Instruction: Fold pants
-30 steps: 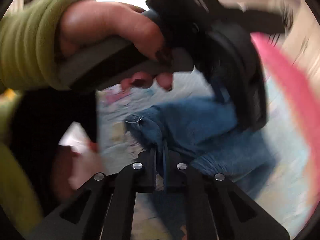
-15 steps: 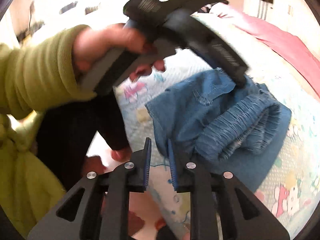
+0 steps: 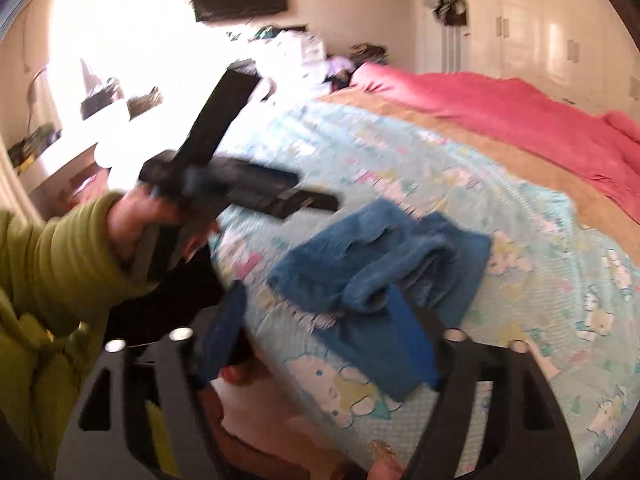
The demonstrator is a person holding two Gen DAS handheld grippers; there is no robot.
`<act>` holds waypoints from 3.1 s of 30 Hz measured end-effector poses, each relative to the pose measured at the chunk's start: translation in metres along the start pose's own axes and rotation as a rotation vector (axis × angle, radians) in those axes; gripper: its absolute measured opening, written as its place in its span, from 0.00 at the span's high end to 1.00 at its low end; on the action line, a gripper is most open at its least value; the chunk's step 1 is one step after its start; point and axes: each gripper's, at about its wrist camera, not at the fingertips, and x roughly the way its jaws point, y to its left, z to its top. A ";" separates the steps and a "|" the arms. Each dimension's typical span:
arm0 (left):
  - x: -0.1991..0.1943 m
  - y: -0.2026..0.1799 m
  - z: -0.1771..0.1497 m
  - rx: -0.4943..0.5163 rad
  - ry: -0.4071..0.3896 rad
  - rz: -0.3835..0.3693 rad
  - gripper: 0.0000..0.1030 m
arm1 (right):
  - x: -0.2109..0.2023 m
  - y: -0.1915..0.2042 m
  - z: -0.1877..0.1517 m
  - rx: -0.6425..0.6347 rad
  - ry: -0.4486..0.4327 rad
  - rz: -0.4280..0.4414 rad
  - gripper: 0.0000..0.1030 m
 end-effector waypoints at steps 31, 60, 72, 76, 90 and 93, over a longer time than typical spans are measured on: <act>0.073 0.027 -0.024 -0.152 0.130 -0.023 0.09 | 0.105 -0.145 -0.020 0.472 0.207 -0.273 0.16; 0.091 0.036 0.062 -0.072 0.000 0.058 0.73 | 0.174 -0.138 0.068 0.310 0.056 -0.209 0.87; 0.114 0.059 0.024 -0.131 0.066 0.111 0.38 | 0.188 -0.165 0.019 0.370 0.226 -0.423 0.49; 0.101 0.058 0.023 -0.127 0.051 0.115 0.31 | 0.171 -0.162 0.014 0.375 0.193 -0.422 0.39; 0.026 0.041 0.012 -0.086 -0.058 0.145 0.09 | 0.085 -0.118 0.021 0.402 -0.030 -0.358 0.07; 0.009 0.035 0.007 -0.078 -0.082 0.152 0.09 | 0.068 -0.105 0.023 0.384 -0.071 -0.356 0.04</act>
